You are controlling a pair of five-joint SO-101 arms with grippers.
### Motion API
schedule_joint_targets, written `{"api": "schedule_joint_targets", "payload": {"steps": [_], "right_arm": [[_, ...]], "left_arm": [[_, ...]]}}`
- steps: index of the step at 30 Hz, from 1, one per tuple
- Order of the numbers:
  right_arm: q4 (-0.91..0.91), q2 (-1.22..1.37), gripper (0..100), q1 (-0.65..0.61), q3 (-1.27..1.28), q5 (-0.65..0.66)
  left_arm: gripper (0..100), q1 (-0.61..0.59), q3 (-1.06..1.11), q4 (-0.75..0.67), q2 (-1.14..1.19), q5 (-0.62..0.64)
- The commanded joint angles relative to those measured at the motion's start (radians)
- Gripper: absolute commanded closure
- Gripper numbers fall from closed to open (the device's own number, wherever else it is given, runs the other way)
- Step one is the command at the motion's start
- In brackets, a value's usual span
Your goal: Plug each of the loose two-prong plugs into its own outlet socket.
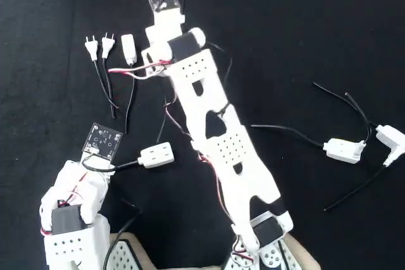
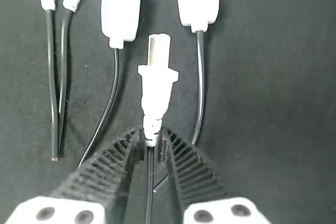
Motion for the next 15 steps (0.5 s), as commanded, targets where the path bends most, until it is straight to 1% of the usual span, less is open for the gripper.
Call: {"api": "schedule_joint_targets", "payload": {"steps": [1,4,9,15], "right_arm": [[0.040,-0.108,98.7,0.018,-0.021,0.075],[0.040,-0.168,98.7,0.032,0.094,0.121],[0.040,-0.397,98.7,0.094,0.446,0.169],[0.035,-0.785,98.7,0.135,0.957,0.354]], "left_arm": [[91,0.007,-0.004,-0.008,-0.005,-0.011],[91,0.007,-0.004,-0.008,-0.005,-0.011],[91,0.008,-0.002,-0.008,-0.005,-0.011],[91,0.008,0.001,-0.008,-0.006,-0.011]]}}
